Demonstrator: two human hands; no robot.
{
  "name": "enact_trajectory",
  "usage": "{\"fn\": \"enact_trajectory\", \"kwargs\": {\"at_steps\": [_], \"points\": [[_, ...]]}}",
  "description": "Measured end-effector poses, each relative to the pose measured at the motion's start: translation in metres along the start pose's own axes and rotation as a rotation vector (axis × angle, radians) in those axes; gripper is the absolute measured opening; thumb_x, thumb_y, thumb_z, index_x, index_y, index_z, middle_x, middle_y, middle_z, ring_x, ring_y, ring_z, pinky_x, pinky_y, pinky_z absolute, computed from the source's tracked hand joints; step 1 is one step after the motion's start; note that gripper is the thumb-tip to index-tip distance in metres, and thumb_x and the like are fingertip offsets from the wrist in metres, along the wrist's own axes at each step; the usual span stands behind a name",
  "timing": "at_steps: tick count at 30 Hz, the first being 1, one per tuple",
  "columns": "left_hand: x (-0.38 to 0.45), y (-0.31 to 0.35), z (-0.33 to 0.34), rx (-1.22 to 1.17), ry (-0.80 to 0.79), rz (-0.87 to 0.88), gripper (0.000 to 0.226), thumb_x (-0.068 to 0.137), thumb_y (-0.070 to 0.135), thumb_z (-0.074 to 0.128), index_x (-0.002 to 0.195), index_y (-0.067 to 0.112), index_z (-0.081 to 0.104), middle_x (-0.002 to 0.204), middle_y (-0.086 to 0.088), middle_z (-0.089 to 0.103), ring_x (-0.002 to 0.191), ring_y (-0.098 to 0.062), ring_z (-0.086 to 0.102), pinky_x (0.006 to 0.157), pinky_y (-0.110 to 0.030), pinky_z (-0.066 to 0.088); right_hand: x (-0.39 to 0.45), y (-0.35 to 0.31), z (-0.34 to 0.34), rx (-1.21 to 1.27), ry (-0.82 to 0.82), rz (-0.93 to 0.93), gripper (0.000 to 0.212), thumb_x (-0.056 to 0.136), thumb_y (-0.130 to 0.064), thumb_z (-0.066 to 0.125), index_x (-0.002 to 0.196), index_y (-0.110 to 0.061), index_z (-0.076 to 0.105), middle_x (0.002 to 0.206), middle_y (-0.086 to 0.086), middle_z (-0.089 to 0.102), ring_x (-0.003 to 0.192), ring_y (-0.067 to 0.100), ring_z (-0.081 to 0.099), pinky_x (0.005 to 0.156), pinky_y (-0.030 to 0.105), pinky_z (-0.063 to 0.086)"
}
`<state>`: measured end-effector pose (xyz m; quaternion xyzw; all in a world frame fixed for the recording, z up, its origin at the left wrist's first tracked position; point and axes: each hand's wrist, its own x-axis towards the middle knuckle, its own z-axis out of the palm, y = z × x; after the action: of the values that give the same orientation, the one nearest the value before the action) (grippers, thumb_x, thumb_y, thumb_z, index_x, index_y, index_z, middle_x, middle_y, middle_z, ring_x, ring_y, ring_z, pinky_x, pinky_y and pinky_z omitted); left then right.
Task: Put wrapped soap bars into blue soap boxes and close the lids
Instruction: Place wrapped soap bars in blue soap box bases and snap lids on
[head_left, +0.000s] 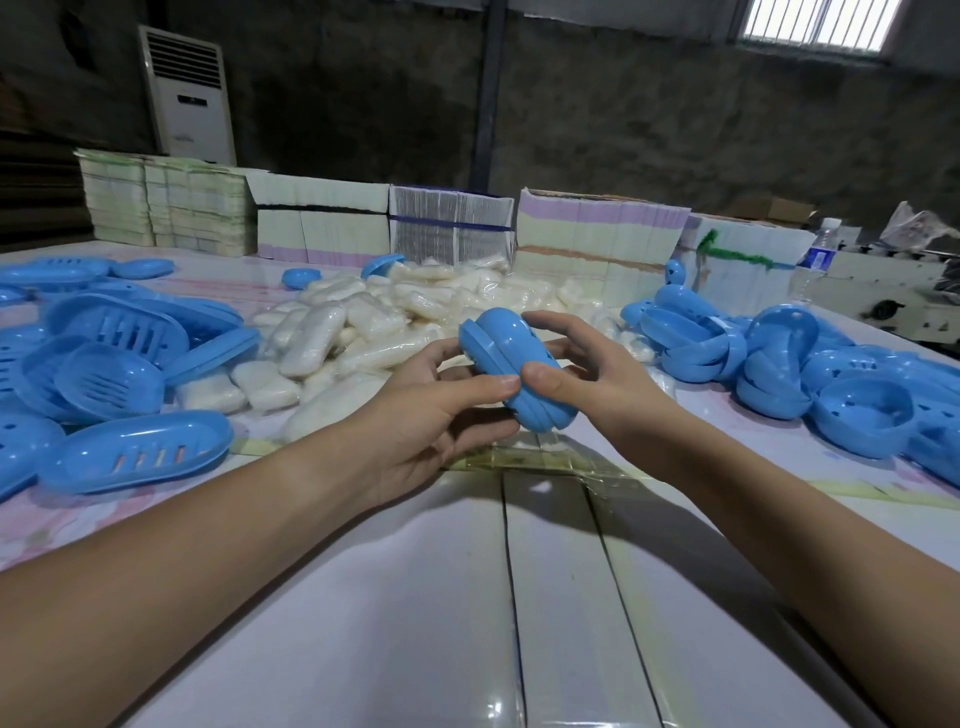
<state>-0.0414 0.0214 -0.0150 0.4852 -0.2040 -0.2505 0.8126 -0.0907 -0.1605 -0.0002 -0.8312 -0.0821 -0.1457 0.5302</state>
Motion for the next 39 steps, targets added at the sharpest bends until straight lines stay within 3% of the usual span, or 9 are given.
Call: {"fn": "enact_trajectory", "kwargs": {"at_steps": [3,10,17,22,30,34,39], "points": [[-0.0004,-0.0013,-0.0007,-0.007,-0.019,0.001,0.064,0.075,-0.001,0.074,0.134,0.009,0.051,0.120,-0.019,0.071,0.106,-0.035,0.072,0.085,-0.045,0.061,0.0003,-0.0002,0.0004,0.016,-0.003,0.001,0.057,0.073,-0.047,0.071,0.127,-0.042,0.054,0.123,0.012,0.056,0.107,0.034,0.061,0.089,0.037,0.057],[-0.0011,-0.0022,-0.0005,0.003,-0.004,0.010,0.074,0.063,0.003,0.079,0.132,0.011,0.052,0.119,-0.019,0.071,0.102,-0.033,0.073,0.079,-0.041,0.063,-0.0017,-0.0009,0.0022,0.041,-0.013,0.001,0.045,0.076,-0.051,0.074,0.118,-0.049,0.056,0.119,0.010,0.057,0.102,0.028,0.064,0.079,0.028,0.058],[-0.0012,0.0008,-0.0031,0.043,-0.014,0.004,0.057,0.084,-0.003,0.071,0.136,0.010,0.052,0.119,-0.017,0.071,0.101,-0.030,0.074,0.075,-0.035,0.063,-0.0029,-0.0044,0.0091,0.025,-0.005,-0.008,0.052,0.069,-0.050,0.068,0.119,-0.046,0.056,0.120,0.012,0.057,0.092,0.014,0.064,0.079,0.023,0.055],[-0.0016,0.0020,-0.0011,0.055,-0.014,0.012,0.056,0.083,0.000,0.072,0.135,0.011,0.054,0.120,-0.017,0.071,0.100,-0.029,0.074,0.077,-0.035,0.063,-0.0026,-0.0066,0.0060,-0.002,0.026,-0.028,0.055,0.072,-0.049,0.067,0.125,-0.042,0.056,0.120,0.013,0.057,0.098,0.031,0.063,0.083,0.027,0.056],[0.0001,0.0022,0.0001,0.054,0.003,0.030,0.056,0.085,-0.001,0.071,0.136,0.015,0.052,0.121,-0.019,0.070,0.102,-0.031,0.073,0.082,-0.038,0.062,-0.0019,-0.0044,0.0029,-0.011,0.031,-0.030,0.057,0.075,-0.049,0.068,0.130,-0.040,0.055,0.120,0.007,0.059,0.103,0.029,0.063,0.087,0.034,0.057],[-0.0001,0.0032,-0.0006,0.089,-0.011,0.020,0.057,0.087,-0.001,0.070,0.138,0.013,0.051,0.125,-0.019,0.068,0.104,-0.030,0.073,0.084,-0.039,0.062,-0.0028,-0.0051,0.0039,-0.018,0.021,-0.025,0.054,0.078,-0.050,0.070,0.129,-0.040,0.055,0.119,0.006,0.058,0.102,0.027,0.064,0.082,0.027,0.057],[-0.0015,0.0031,-0.0009,0.121,-0.033,0.005,0.054,0.087,-0.001,0.070,0.137,0.013,0.053,0.125,-0.019,0.067,0.104,-0.029,0.073,0.081,-0.036,0.062,-0.0040,-0.0055,0.0042,-0.008,0.021,-0.034,0.051,0.076,-0.048,0.070,0.124,-0.043,0.057,0.118,0.007,0.057,0.102,0.031,0.061,0.083,0.029,0.057]]}}
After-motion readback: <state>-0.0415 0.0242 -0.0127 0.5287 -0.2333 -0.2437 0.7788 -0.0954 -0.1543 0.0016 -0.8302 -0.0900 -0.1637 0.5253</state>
